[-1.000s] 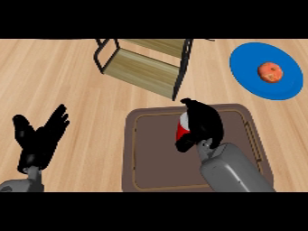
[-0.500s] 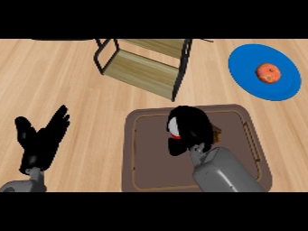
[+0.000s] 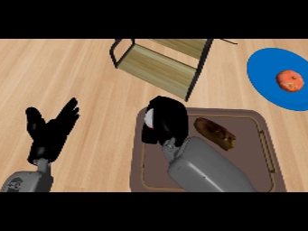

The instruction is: Pick the can from the tray and place it in the tiered shelf

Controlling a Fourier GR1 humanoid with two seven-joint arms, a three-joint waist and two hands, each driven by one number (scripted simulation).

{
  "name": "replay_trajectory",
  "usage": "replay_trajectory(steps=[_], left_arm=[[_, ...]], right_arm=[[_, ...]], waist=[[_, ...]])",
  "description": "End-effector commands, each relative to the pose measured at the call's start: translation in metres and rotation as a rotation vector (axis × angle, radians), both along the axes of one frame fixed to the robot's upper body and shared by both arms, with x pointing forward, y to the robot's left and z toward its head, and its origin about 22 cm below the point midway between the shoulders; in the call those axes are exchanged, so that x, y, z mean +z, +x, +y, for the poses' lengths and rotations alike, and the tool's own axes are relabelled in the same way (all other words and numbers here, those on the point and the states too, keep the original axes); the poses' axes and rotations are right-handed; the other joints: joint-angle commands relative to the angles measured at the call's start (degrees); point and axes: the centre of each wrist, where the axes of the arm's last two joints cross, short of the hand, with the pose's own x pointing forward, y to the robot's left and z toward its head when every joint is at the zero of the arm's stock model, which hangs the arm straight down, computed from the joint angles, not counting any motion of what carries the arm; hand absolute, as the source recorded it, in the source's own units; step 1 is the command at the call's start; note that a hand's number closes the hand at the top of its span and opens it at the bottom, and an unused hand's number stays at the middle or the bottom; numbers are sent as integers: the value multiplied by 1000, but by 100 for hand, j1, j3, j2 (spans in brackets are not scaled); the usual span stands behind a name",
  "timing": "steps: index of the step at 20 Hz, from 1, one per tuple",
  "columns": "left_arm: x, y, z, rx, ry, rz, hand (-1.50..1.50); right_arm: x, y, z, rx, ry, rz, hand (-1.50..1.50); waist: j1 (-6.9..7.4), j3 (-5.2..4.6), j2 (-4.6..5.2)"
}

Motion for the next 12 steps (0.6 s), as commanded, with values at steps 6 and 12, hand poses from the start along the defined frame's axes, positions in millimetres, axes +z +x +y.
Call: replay_trajectory(steps=[6,12], left_arm=[[-6,5,-2,-37,14,77,0],[-10,7,-19,-28,8,72,0]], right_arm=[[84,17,51,-179,80,-311,150],[147,24,74,-271,58,-471,150]], waist=[[226,-44,-47],[110,-58,-109]])
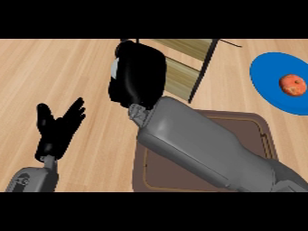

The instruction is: Pick the can from the tray and place it in the tiered shelf

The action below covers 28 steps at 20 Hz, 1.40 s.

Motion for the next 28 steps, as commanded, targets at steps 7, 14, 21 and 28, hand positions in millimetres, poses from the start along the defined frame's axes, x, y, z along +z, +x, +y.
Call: replay_trajectory(steps=[7,14,21,28], left_arm=[[-22,-15,6,28,-5,73,0],[-9,-10,12,53,-4,40,0],[-15,-18,14,72,-10,40,0],[-20,-27,28,97,0,36,0]], right_arm=[[110,6,36,-277,104,-94,150],[160,19,44,-359,163,-140,150],[191,31,47,-424,143,-165,150],[183,62,30,-367,122,-66,150]], waist=[[-190,-27,-2],[-302,-18,26],[-377,-14,70],[-480,-4,97]])
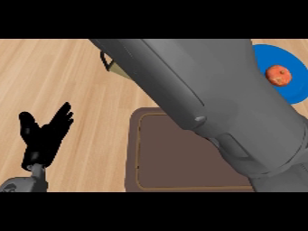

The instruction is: Pick the can from the tray and place it in the tiered shelf

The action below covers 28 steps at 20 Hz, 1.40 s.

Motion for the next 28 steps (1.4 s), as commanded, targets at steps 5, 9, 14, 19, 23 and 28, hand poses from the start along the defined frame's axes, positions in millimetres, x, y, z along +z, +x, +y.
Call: replay_trajectory(steps=[5,9,14,19,23,28], left_arm=[[-4,1,-7,8,-16,50,0],[-9,-6,6,1,2,53,0],[-17,-5,0,9,-6,56,0],[-4,12,-5,5,2,31,0],[-15,1,-4,19,-5,40,0],[-2,16,-8,-6,-11,31,0]], right_arm=[[-4,25,-11,-93,43,127,150],[-17,45,-34,-123,20,131,150],[-31,50,-34,-114,21,114,150],[-52,60,-42,-133,21,92,150],[-46,69,-63,-98,9,71,150],[-36,61,-47,-92,13,54,150]], waist=[[-27,-32,51],[1,-34,71],[-24,-33,72],[-47,-31,76],[-21,-29,73],[31,-34,98]])
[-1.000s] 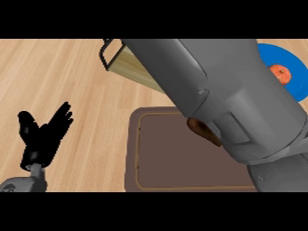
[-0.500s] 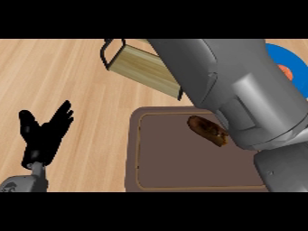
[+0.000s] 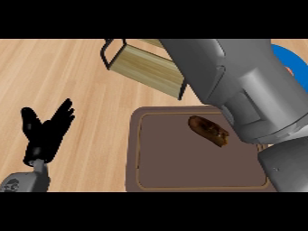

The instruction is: Pick the can from the tray and place it in the tiered shelf

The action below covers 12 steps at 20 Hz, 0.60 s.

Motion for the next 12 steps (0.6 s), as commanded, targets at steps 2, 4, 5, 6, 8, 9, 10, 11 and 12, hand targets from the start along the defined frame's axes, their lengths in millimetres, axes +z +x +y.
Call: replay_trajectory(steps=[2,4,5,6,8,9,10,11,12], left_arm=[[-15,-17,8,-2,-13,57,0],[-10,12,-3,0,-6,46,0],[-9,-3,3,17,-2,55,0],[-9,4,-5,0,-16,57,0],[-14,-6,-7,6,-21,53,0],[-18,-18,2,-16,-6,60,0],[-13,0,-4,25,-9,64,0],[-17,-9,-2,-7,-2,57,0],[-13,-10,1,4,-11,52,0]], right_arm=[[6,7,-17,-5,27,-11,150],[-8,2,3,14,-64,52,150],[-5,4,-3,7,-94,83,150],[10,1,-3,0,-43,41,150],[-3,4,-9,-38,154,-82,150],[10,-1,-1,-82,177,-99,-150],[8,-1,-2,-78,210,-139,-150],[-1,4,-10,-82,243,-137,-150],[-2,5,-13,-84,251,-156,-150]], waist=[[38,-34,16],[-76,-38,27],[-28,-33,-3],[-35,-35,9],[-64,-29,-5],[23,-34,-4],[-67,-33,12],[-32,-32,13],[-40,-29,-7]])
